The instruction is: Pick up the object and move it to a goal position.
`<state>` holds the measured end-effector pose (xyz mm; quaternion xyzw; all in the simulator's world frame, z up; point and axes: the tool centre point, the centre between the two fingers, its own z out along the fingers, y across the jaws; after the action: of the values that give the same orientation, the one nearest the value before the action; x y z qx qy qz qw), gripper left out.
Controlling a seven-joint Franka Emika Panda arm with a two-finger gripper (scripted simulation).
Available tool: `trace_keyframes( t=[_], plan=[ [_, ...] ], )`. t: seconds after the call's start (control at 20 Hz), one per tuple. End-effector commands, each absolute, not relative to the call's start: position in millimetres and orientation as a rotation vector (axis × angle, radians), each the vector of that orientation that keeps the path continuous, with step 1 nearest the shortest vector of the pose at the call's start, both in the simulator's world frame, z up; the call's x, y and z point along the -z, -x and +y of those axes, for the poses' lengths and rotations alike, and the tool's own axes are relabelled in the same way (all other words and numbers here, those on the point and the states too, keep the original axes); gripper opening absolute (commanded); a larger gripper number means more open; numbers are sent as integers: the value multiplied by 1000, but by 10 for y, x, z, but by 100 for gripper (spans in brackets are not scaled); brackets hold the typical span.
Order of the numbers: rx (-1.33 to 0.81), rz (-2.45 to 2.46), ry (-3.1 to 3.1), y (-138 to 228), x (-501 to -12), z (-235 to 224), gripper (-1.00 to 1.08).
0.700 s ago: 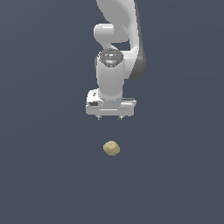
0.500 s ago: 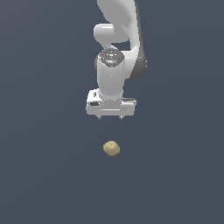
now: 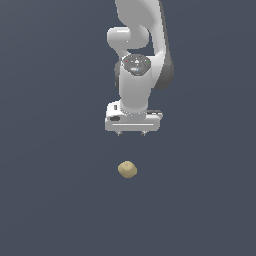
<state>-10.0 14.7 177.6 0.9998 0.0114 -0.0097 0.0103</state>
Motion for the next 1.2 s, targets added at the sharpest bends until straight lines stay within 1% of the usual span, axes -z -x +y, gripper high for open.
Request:
trace_keyframes(
  t=[0.0, 0.25, 0.55, 1.15],
  plan=[
    [31, 34, -3121, 99, -1773, 138, 100],
    [30, 68, -3120, 56, -1758, 137, 100],
    [28, 174, -3116, -85, -1700, 124, 100],
    [16, 583, -3074, -592, -1430, 58, 100]
  ],
)
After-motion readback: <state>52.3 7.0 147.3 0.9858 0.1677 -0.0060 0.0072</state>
